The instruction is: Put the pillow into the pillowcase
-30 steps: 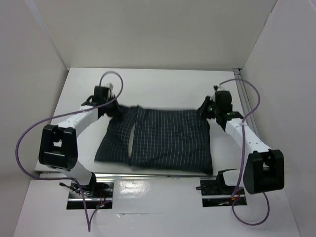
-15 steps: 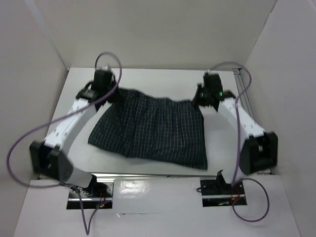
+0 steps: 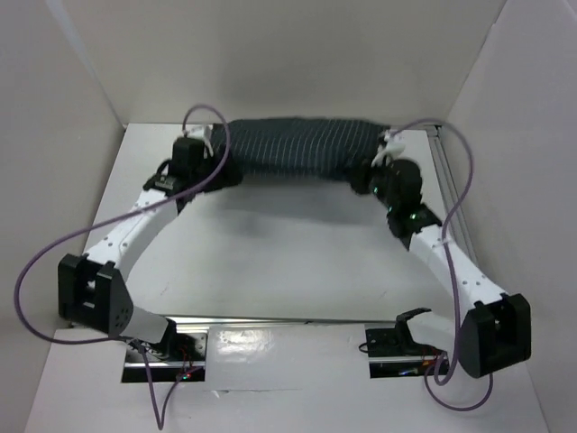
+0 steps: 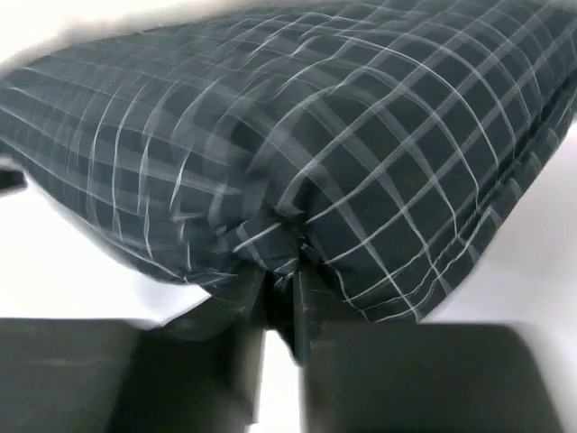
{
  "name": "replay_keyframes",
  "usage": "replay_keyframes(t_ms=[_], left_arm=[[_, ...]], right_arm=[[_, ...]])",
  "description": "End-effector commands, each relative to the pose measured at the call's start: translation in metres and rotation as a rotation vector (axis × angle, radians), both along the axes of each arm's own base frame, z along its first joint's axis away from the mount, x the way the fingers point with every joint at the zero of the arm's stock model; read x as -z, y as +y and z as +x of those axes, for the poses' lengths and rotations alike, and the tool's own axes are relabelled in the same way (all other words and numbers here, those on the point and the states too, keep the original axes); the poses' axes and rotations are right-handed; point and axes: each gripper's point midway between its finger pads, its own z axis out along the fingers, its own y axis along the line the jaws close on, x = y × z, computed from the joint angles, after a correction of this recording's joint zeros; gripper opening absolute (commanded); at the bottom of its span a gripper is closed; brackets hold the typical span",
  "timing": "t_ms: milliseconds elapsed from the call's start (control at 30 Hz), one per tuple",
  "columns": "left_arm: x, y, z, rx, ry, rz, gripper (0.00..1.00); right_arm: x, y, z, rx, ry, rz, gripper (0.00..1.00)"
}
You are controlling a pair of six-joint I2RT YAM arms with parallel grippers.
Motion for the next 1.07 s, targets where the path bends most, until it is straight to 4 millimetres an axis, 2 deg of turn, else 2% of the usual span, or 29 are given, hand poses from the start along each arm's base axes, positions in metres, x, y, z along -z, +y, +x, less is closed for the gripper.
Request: replay_keyframes(t_ms=[0, 33, 100, 133, 167, 200, 233, 267, 367, 400, 433, 467, 500, 533, 567, 667, 700, 733, 767, 800, 867, 900, 933, 1000, 1033], left_arm=[[0.094, -0.013, -0.058, 0.041, 0.232, -0.065, 1.00], [0.111, -0.012, -0.071, 0.039, 0.310, -0.061, 1.00], [0.144, -0.002, -0.091, -0.001, 0.449, -0.016, 1.00], [0.151, 0.007, -0.101, -0.048, 0.498, 0.009, 1.00], [0.149, 0.011, -0.104, -0.068, 0.505, 0.018, 1.00], [0.142, 0.013, -0.105, -0.073, 0.488, 0.020, 1.00], [0.132, 0.017, -0.103, -0.090, 0.461, 0.031, 1.00], [0.110, 0.015, -0.106, -0.078, 0.404, 0.014, 1.00], [0.062, 0.018, -0.102, -0.079, 0.277, -0.003, 1.00], [0.048, 0.020, -0.099, -0.092, 0.233, -0.005, 1.00], [0.022, 0.030, -0.094, -0.126, 0.155, 0.014, 1.00], [0.011, 0.034, -0.091, -0.149, 0.119, 0.019, 1.00], [0.003, 0.040, -0.092, -0.174, 0.101, 0.032, 1.00], [-0.013, 0.044, -0.090, -0.194, 0.063, 0.032, 1.00], [-0.018, 0.049, -0.087, -0.216, 0.048, 0.034, 1.00], [-0.035, 0.054, -0.089, -0.230, -0.006, 0.015, 1.00], [-0.030, 0.053, -0.090, -0.222, 0.006, 0.014, 1.00], [-0.035, 0.053, -0.093, -0.227, -0.008, 0.001, 1.00], [-0.030, 0.050, -0.095, -0.212, -0.003, -0.008, 1.00], [-0.035, 0.051, -0.097, -0.211, -0.020, -0.015, 1.00], [-0.034, 0.051, -0.102, -0.204, -0.014, -0.018, 1.00], [-0.031, 0.051, -0.105, -0.210, 0.004, -0.021, 1.00], [-0.038, 0.052, -0.108, -0.209, -0.019, -0.030, 1.00], [-0.031, 0.054, -0.116, -0.214, 0.004, -0.029, 1.00], [-0.034, 0.054, -0.117, -0.214, -0.006, -0.033, 1.00]], right_arm=[[0.160, 0.014, -0.064, -0.084, 0.418, 0.010, 0.34], [0.176, 0.012, -0.074, -0.074, 0.496, 0.005, 0.51], [0.194, 0.005, -0.090, -0.056, 0.606, -0.027, 0.71], [0.192, 0.006, -0.090, -0.048, 0.621, -0.017, 0.86], [0.183, 0.006, -0.090, -0.050, 0.602, -0.012, 0.93], [0.169, -0.002, -0.086, -0.005, 0.562, -0.023, 1.00], [0.154, -0.002, -0.082, -0.004, 0.512, -0.034, 1.00], [0.128, -0.004, -0.075, 0.014, 0.440, -0.022, 1.00], [0.082, -0.006, -0.062, 0.031, 0.320, -0.007, 1.00], [0.073, -0.009, -0.060, 0.054, 0.304, 0.001, 1.00], [0.063, -0.015, -0.057, 0.091, 0.280, -0.003, 1.00], [0.048, -0.023, -0.052, 0.138, 0.264, 0.010, 1.00], [0.045, -0.027, -0.048, 0.156, 0.270, 0.019, 1.00], [0.043, -0.027, -0.047, 0.150, 0.276, 0.023, 1.00], [0.034, -0.030, -0.043, 0.148, 0.268, 0.022, 1.00], [0.052, -0.035, -0.039, 0.148, 0.355, 0.013, 1.00], [0.061, -0.033, -0.042, 0.137, 0.392, 0.007, 1.00], [0.065, -0.034, -0.037, 0.144, 0.417, 0.029, 1.00], [0.065, -0.030, -0.038, 0.129, 0.423, 0.045, 1.00], [0.069, -0.028, -0.038, 0.107, 0.432, 0.031, 1.00], [0.074, -0.026, -0.041, 0.096, 0.445, 0.032, 1.00], [0.075, -0.027, -0.041, 0.092, 0.442, 0.021, 1.00], [0.071, -0.025, -0.045, 0.075, 0.426, 0.031, 1.00], [0.075, -0.020, -0.051, 0.038, 0.412, 0.037, 1.00], [0.070, -0.020, -0.050, 0.036, 0.392, 0.042, 1.00]])
